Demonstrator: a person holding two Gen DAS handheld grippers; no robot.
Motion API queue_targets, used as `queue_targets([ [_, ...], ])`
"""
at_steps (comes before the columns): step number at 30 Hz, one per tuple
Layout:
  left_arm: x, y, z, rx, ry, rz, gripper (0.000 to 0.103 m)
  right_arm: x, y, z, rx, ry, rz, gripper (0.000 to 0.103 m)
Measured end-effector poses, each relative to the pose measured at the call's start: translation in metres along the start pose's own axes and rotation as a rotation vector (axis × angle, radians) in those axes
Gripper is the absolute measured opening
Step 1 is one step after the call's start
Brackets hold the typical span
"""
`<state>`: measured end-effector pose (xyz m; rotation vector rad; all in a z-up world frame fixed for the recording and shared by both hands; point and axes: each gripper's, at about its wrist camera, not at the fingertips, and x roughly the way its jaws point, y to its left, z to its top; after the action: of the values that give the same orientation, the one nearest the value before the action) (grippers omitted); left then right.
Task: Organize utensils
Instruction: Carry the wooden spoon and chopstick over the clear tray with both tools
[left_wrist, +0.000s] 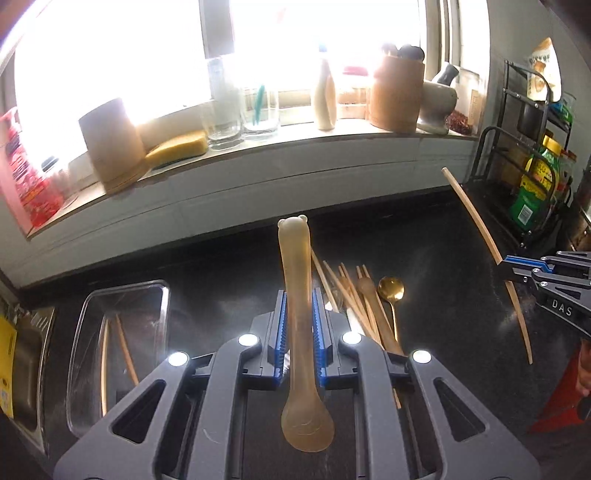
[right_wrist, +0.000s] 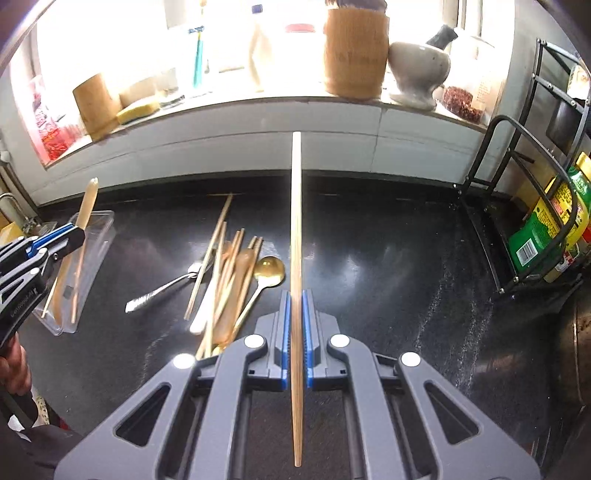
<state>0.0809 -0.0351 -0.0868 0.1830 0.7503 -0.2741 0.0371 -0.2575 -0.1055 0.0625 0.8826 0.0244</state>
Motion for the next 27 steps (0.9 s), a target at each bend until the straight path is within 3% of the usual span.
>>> queue_targets([
  [13,-0.044,0.042,-0.024,-0.135,0.026,0.083,0.013,-0.023,0.054,-0.008,-0.084,-0.003,0.069,0.007],
  [27,-0.065,0.146,-0.057,-0.275,0.072,0.198,0.013,-0.001,0.191,0.014,-0.229,0.022,0.199,0.007],
])
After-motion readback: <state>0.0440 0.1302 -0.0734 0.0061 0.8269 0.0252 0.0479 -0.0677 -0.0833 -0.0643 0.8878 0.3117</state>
